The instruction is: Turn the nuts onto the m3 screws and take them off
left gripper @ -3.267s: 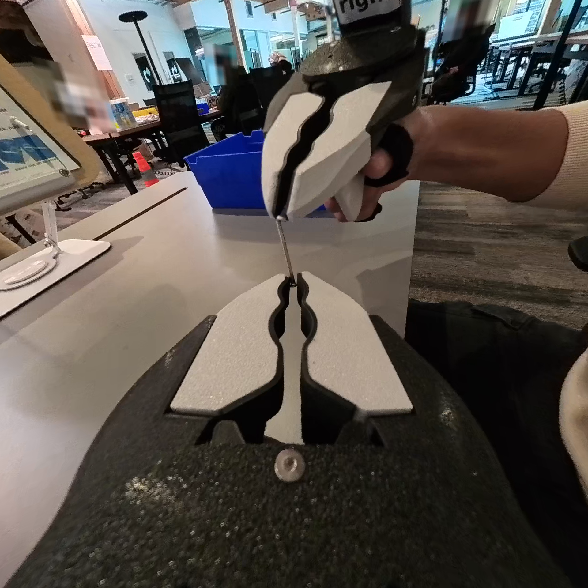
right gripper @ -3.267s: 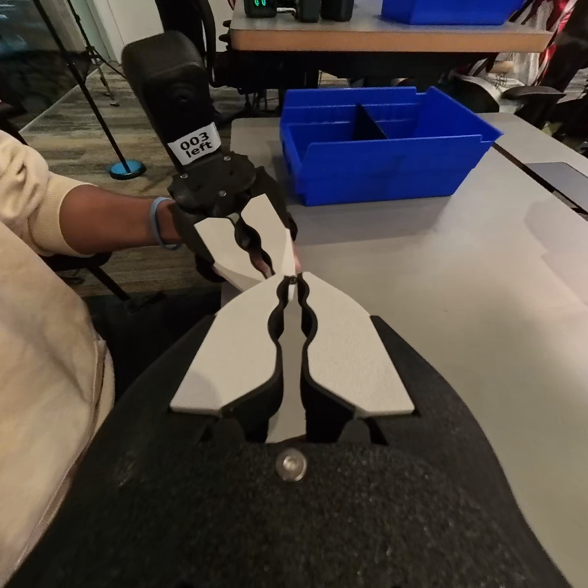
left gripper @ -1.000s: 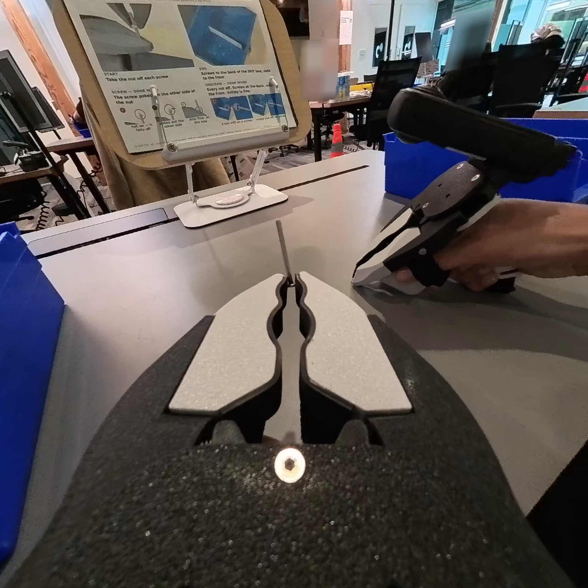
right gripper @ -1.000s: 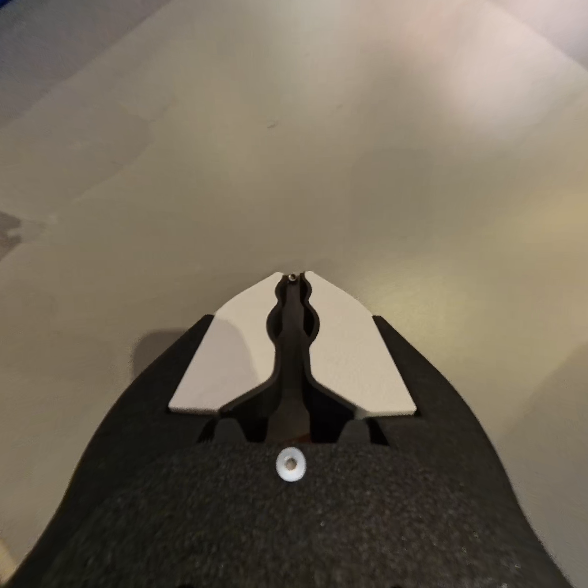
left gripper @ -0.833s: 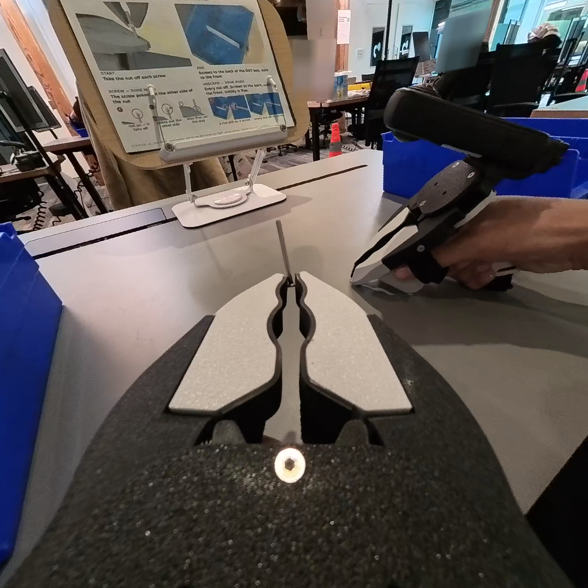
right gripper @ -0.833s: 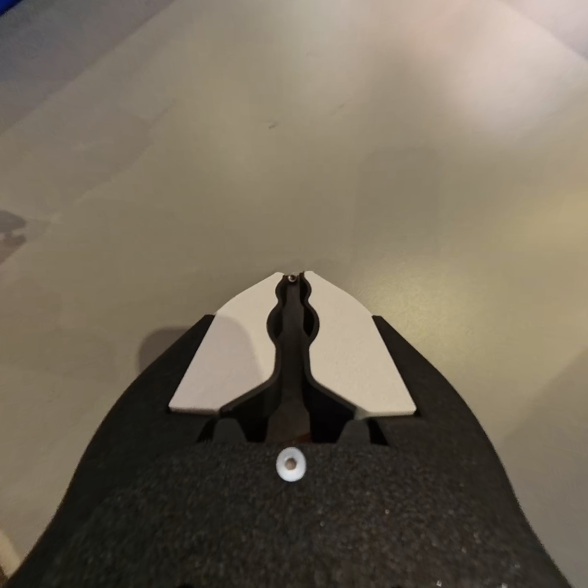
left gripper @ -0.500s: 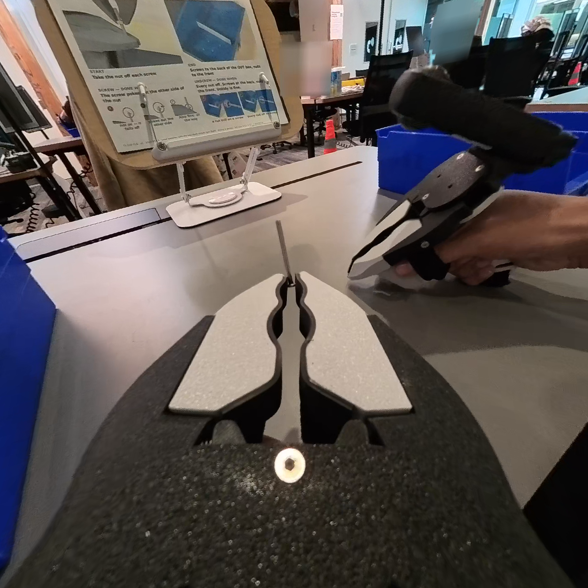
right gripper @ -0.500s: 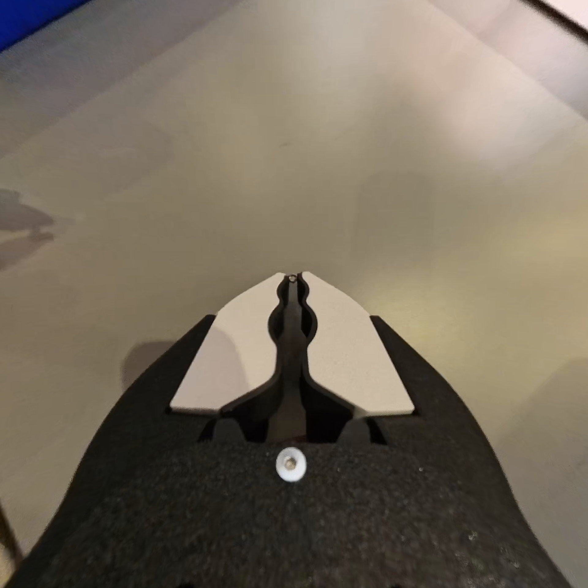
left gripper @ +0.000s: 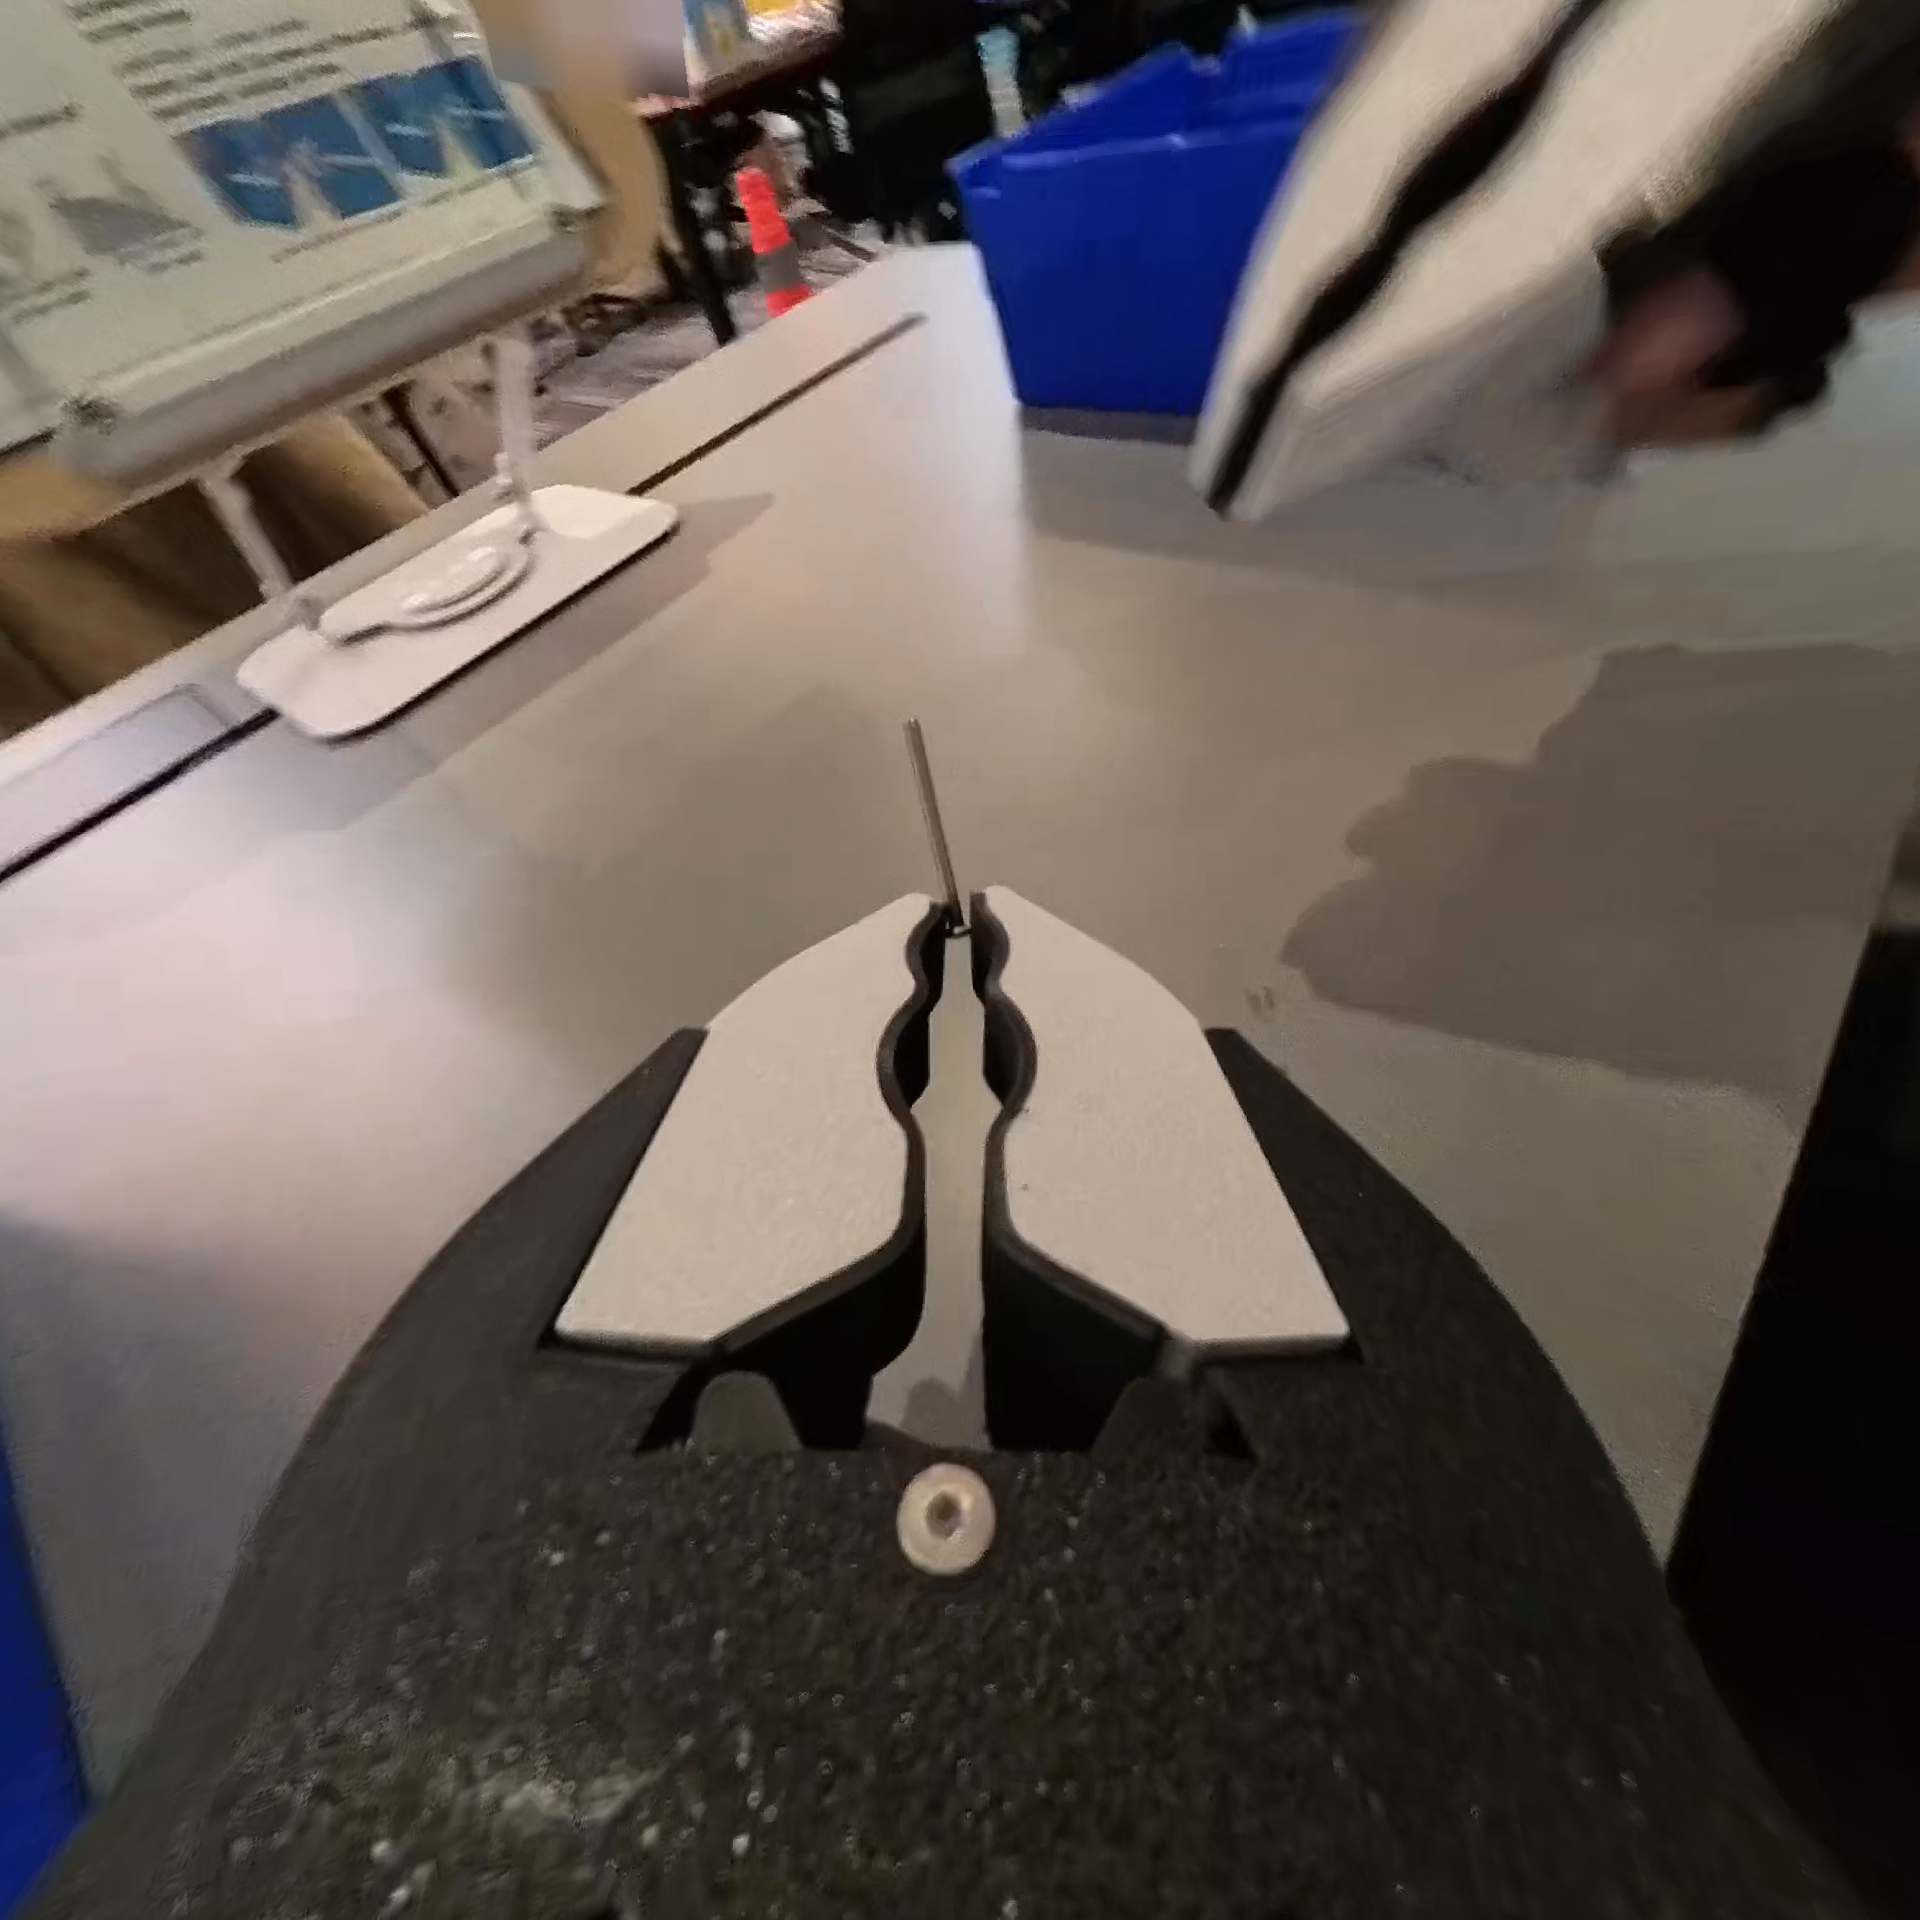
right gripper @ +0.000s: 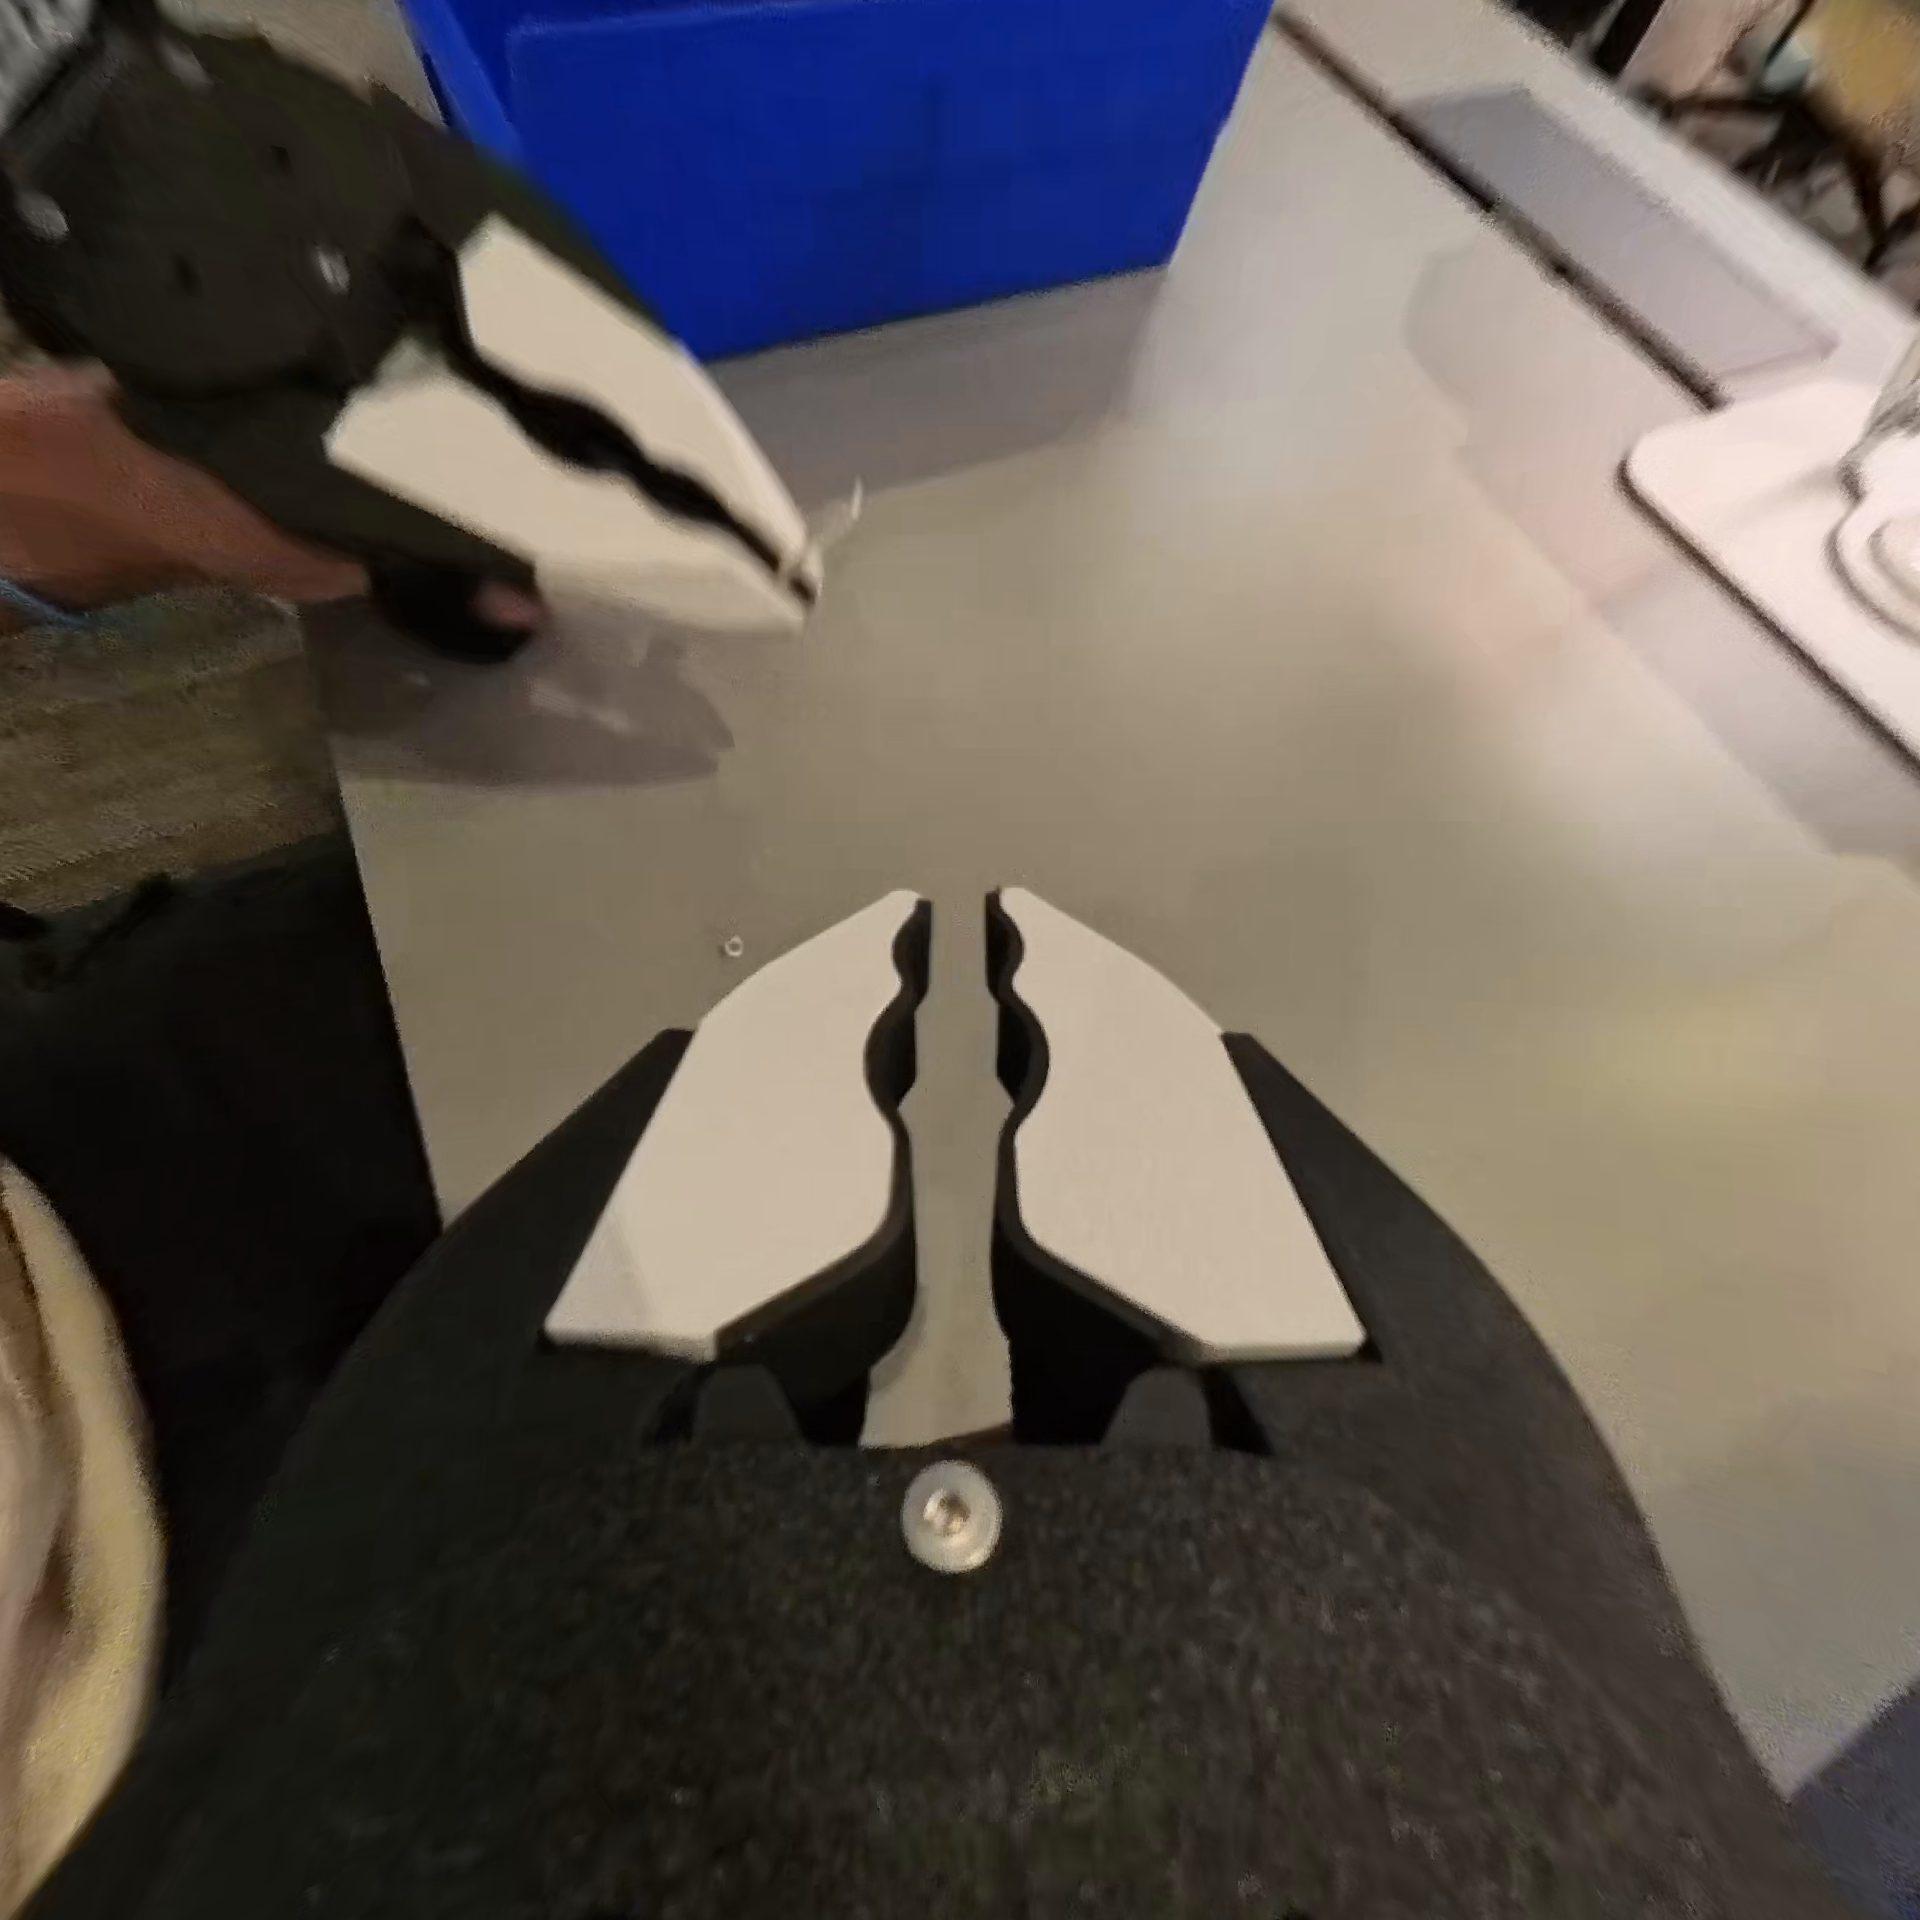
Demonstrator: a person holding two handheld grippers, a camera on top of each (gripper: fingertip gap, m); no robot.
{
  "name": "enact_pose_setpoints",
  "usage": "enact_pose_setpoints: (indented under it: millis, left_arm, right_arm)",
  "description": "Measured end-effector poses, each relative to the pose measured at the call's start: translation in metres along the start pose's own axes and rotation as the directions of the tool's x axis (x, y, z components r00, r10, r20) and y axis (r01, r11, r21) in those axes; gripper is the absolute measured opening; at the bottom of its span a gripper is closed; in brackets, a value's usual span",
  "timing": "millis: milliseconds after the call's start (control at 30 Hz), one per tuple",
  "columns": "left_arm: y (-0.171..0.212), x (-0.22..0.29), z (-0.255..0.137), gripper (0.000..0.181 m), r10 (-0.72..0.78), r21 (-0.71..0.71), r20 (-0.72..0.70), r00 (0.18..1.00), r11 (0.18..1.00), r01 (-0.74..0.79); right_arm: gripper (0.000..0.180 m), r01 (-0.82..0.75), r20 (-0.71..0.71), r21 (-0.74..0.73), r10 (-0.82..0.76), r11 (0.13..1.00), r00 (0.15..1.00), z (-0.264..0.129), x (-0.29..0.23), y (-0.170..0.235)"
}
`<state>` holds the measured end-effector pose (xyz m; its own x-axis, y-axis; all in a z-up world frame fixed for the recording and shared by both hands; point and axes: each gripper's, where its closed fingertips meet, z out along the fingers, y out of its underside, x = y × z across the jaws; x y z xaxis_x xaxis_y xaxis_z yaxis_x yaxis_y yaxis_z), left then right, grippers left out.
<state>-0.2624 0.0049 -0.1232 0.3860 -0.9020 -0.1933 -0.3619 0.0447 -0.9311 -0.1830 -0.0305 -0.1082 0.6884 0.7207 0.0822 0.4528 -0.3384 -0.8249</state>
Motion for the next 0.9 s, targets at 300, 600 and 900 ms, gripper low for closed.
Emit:
enact_pose_setpoints:
  millis: [300,600,900]
  left_arm:
    - [-0.02,-0.018,-0.039,0.004,-0.092,0.219,0.272,0.958,0.975,0.032]
    - [-0.027,-0.032,-0.052,0.004,-0.17,0.319,0.318,0.933,0.946,0.063]
    - [-0.031,-0.041,-0.052,0.004,-0.225,0.369,0.373,0.9,0.926,0.078]
  right_arm:
    - [0.035,-0.211,-0.153,0.062,0.219,0.975,0.964,0.037,-0.134,0.036]
    - [0.024,-0.128,-0.285,-0.091,0.097,0.988,0.954,0.087,-0.125,0.026]
    - [0.023,-0.152,-0.244,0.116,0.177,0.982,0.954,0.044,-0.139,0.007]
